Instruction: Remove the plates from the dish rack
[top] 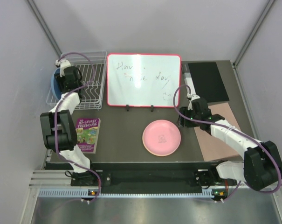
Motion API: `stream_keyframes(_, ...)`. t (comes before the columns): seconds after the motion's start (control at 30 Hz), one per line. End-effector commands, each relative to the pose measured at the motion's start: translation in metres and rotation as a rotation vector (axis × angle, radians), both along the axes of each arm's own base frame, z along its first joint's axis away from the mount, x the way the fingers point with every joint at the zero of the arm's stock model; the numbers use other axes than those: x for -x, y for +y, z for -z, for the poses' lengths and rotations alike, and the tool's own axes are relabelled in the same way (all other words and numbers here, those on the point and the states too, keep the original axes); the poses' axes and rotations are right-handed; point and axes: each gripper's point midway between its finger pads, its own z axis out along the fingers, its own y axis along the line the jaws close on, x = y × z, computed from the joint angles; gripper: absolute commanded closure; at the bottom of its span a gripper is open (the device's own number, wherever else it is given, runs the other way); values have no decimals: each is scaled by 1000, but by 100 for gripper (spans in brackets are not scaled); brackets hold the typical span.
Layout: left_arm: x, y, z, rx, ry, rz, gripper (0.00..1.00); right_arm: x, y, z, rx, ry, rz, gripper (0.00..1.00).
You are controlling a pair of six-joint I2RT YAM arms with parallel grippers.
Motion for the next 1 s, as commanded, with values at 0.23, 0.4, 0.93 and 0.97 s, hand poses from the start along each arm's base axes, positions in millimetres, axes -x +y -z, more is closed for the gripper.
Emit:
stream_keyframes(0.23,5,9,4,-44,-22,-44,70,-12,1,-19,-27,-72,5,39)
stream_keyframes(0.4,3,8,12,-27,-6,-33,100,-11,-2,-19,-26,-77,11,38)
stream_keyframes(0.93,29,-23,-65,-321,-96,-116,100,-6,-4,-21,-24,-80,9,37)
stream_keyframes(0.97,33,-33,-70,-339,-108,-132,100,-6,-4,-22,-25,-81,9,37)
